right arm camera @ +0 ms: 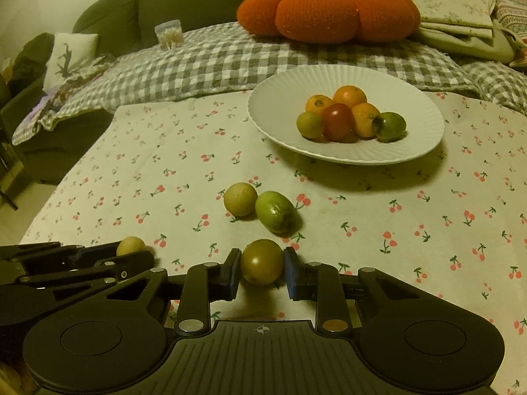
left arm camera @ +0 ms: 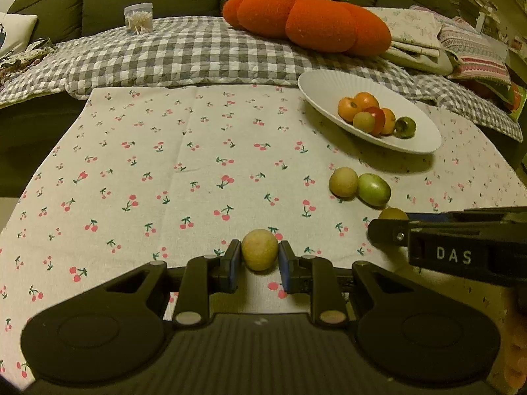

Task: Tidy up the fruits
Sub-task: 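Grasp a pale yellow fruit with the left tool while the right tool grasps a yellow-green fruit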

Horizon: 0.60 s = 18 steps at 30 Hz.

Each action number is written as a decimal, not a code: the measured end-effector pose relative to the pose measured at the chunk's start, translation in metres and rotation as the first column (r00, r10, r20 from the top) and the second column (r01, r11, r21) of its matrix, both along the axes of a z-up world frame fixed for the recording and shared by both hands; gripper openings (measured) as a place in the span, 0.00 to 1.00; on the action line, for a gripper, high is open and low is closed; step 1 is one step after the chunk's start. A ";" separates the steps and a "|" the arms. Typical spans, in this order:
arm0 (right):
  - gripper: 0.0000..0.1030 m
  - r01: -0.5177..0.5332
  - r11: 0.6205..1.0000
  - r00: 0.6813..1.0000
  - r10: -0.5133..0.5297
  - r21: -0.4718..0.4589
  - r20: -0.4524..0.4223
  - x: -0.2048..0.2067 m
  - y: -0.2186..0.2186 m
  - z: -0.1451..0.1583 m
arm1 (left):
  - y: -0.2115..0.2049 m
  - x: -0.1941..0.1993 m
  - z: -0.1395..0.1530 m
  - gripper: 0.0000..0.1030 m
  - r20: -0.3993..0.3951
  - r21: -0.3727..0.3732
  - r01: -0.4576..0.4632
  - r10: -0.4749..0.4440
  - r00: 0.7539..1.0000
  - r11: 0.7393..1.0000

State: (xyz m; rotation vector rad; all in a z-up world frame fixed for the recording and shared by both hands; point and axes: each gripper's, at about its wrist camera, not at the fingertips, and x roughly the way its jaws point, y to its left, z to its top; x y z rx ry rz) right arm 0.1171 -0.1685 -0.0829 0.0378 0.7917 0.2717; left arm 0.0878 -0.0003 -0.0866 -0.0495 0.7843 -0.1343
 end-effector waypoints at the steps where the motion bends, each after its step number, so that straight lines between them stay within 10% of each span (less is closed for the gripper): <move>1: 0.24 -0.002 1.000 1.000 0.002 0.004 0.000 -0.001 0.000 0.001 | 0.000 0.000 0.002 0.21 0.002 -0.004 0.000 0.000 1.000 1.000; 18: 0.24 -0.025 0.997 0.999 0.022 0.070 0.049 -0.014 -0.007 0.035 | -0.006 -0.003 0.032 0.21 0.033 -0.055 0.008 -0.006 0.999 0.998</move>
